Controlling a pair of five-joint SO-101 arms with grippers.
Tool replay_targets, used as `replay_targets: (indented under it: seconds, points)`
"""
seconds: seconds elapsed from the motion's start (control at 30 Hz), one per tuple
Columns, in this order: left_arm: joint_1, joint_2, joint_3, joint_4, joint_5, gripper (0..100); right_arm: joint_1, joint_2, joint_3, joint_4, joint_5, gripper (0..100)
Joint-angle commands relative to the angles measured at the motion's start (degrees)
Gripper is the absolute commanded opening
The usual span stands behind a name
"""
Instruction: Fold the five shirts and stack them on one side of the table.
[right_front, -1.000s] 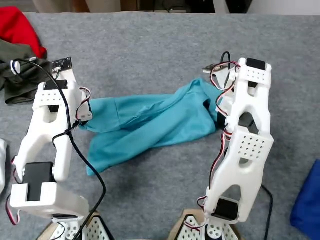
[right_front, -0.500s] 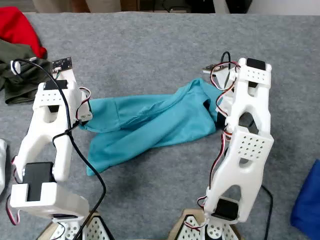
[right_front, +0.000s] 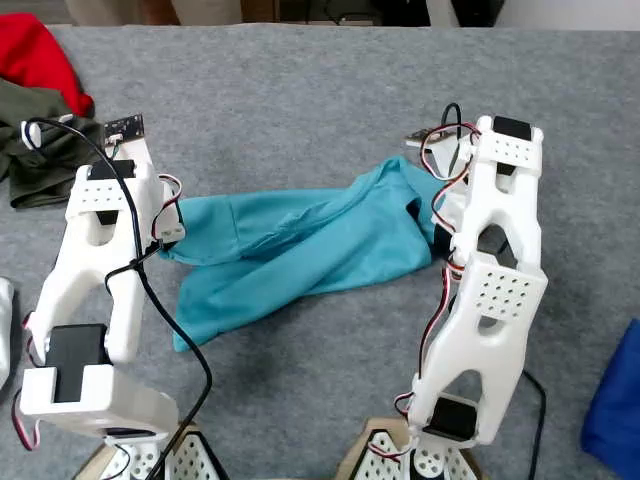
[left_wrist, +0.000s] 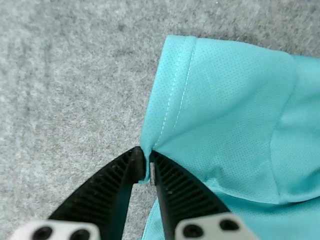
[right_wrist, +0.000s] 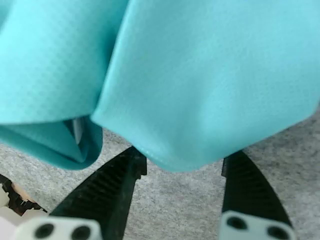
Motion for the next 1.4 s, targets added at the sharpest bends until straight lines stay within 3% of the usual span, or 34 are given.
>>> replay_targets:
  seconds: [0.0, 1.37]
  points:
    - [0.35, -2.33, 0.0, -0.44, -0.35, 2, 1.63, 4.09, 0.13, 1.41, 0.53, 25.3]
    - [0.88, -2.24, -0.26, -0.53, -0.35, 2, 1.63, 4.09, 0.13, 1.41, 0.53, 25.3]
